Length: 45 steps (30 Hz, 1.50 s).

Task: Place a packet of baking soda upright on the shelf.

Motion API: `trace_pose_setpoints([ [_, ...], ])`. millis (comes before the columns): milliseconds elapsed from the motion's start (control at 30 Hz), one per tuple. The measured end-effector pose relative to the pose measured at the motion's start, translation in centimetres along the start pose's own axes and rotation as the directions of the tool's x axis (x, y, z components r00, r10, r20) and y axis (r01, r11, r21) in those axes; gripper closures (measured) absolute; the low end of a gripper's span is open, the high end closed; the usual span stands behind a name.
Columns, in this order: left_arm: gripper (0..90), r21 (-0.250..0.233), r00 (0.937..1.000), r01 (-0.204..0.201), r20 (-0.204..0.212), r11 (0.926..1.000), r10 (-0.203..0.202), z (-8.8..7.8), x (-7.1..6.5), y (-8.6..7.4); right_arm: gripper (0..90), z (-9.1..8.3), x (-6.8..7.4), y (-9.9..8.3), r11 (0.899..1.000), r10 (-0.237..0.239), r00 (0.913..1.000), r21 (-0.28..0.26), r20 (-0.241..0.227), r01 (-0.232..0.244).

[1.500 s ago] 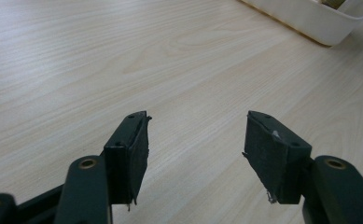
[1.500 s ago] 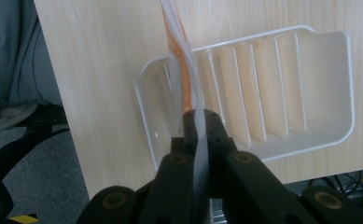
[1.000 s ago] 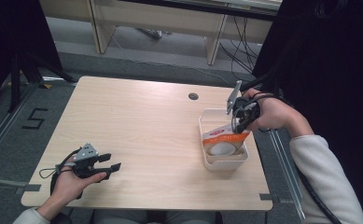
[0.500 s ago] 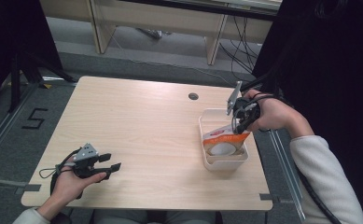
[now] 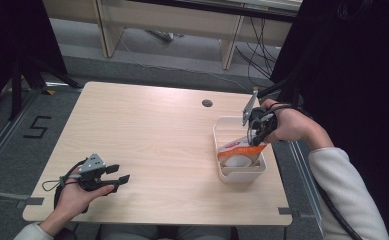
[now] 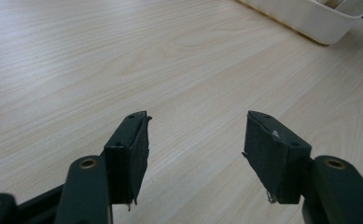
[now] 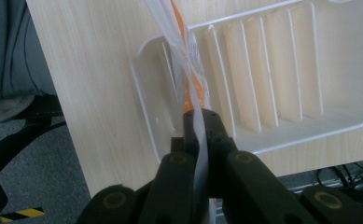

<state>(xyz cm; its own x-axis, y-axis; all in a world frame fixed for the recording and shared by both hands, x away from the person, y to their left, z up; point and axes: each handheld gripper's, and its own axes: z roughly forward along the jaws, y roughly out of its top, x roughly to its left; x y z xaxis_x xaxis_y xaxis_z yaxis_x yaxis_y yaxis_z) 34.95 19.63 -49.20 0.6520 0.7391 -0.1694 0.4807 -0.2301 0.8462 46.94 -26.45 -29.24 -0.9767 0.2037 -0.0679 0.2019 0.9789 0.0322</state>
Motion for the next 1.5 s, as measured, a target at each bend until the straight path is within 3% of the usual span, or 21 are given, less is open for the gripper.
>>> trace_pose_setpoints([
  [100,39.5,-0.004,1.0,-0.001,0.003,1.0,0.001,0.0,0.0,0.0,90.0,0.2,-0.3,-0.1,1.0,-0.016,0.9999,-0.01,-0.004,0.016],
  [300,39.5,-0.005,1.0,0.002,0.004,1.0,-0.002,0.0,0.0,0.0,90.0,0.7,-0.3,-0.3,1.0,-0.001,1.0,-0.021,-0.004,0.001],
  [333,39.5,-0.007,0.9999,-0.012,0.005,0.9999,0.012,0.1,0.0,0.0,90.0,0.9,-0.2,-0.4,1.0,0.006,1.0,-0.018,-0.001,-0.006],
  [367,39.5,-0.004,0.9999,0.012,0.002,0.9999,-0.012,0.1,-0.1,0.0,90.0,1.0,-0.1,-0.4,1.0,0.006,1.0,-0.016,-0.003,-0.006],
  [500,39.5,-0.004,1.0,0.01,-0.002,0.9999,-0.01,0.1,-0.2,0.0,90.0,1.4,0.0,-0.4,1.0,0.002,1.0,-0.015,-0.004,-0.002],
  [733,39.5,-0.002,0.9999,0.01,0.004,1.0,-0.01,0.1,-0.1,0.0,90.0,1.9,0.0,-1.1,0.999,0.031,0.9995,-0.028,-0.011,-0.031],
  [767,39.5,-0.002,1.0,-0.007,0.004,1.0,0.007,0.1,0.0,0.0,90.0,2.0,-0.1,-1.3,0.999,0.03,0.9995,-0.038,-0.013,-0.03],
  [867,39.5,-0.002,0.9999,0.014,0.0,0.9999,-0.014,0.1,-0.1,0.0,90.0,2.2,-0.2,-1.6,0.998,0.039,0.9992,-0.051,-0.012,-0.04],
  [900,39.5,-0.006,1.0,0.0,0.002,1.0,0.0,0.1,-0.1,0.0,90.0,2.2,-0.2,-1.7,0.998,0.041,0.999,-0.055,-0.016,-0.042],
  [1067,39.4,-0.004,1.0,0.003,0.003,1.0,-0.003,0.1,-0.1,0.0,90.0,2.3,0.0,-1.8,0.997,0.063,0.998,-0.045,-0.007,-0.064],
  [1100,39.4,0.002,1.0,-0.004,0.002,1.0,0.004,0.1,0.0,0.0,87.2,2.3,-0.1,-1.7,0.997,0.05,0.9987,-0.053,-0.01,-0.05],
  [1167,39.4,0.004,0.9999,0.012,-0.003,0.9999,-0.012,0.1,-0.1,0.0,80.3,2.2,0.1,-1.7,0.993,0.102,0.9948,-0.065,-0.005,-0.102],
  [1200,39.4,0.008,0.9999,0.013,-0.006,0.9999,-0.013,0.0,-0.1,0.0,80.3,2.2,0.1,-1.7,0.993,0.102,0.9948,-0.065,-0.005,-0.102],
  [1233,39.4,0.008,1.0,-0.005,-0.003,1.0,0.005,0.0,0.0,0.0,69.7,2.2,0.0,-1.6,0.989,0.118,0.9927,-0.088,-0.027,-0.12],
  [1267,39.4,0.003,1.0,0.001,-0.001,1.0,-0.001,0.1,0.0,0.0,69.7,2.2,0.0,-1.6,0.989,0.118,0.9927,-0.088,-0.027,-0.12],
  [1300,39.4,0.004,1.0,-0.003,-0.002,1.0,0.003,0.1,0.0,0.0,64.8,2.2,0.1,-1.5,0.984,0.147,0.9885,-0.101,-0.036,-0.15],
  [1333,39.3,0.004,1.0,-0.003,-0.001,1.0,0.003,0.1,0.0,0.0,53.4,2.2,0.3,-1.3,0.971,0.195,0.9793,-0.132,-0.055,-0.2],
  [1367,39.3,0.003,1.0,-0.001,-0.001,1.0,0.001,0.1,0.0,0.0,53.4,2.2,0.3,-1.3,0.971,0.195,0.9793,-0.132,-0.055,-0.2],
  [1400,39.3,0.005,1.0,0.005,-0.002,1.0,-0.005,0.1,0.0,0.0,51.4,2.3,0.4,-1.2,0.963,0.22,0.9734,-0.144,-0.065,-0.227],
  [1467,39.3,0.003,0.9999,0.011,-0.002,0.9999,-0.011,0.1,0.0,-0.1,50.3,2.1,0.7,-1.0,0.955,0.227,0.9709,-0.177,-0.076,-0.237],
  [1500,39.3,0.005,0.9999,0.013,-0.002,0.9999,-0.013,0.1,-0.1,-0.1,48.5,2.0,0.9,-0.8,0.957,0.217,0.973,-0.181,-0.08,-0.228],
])
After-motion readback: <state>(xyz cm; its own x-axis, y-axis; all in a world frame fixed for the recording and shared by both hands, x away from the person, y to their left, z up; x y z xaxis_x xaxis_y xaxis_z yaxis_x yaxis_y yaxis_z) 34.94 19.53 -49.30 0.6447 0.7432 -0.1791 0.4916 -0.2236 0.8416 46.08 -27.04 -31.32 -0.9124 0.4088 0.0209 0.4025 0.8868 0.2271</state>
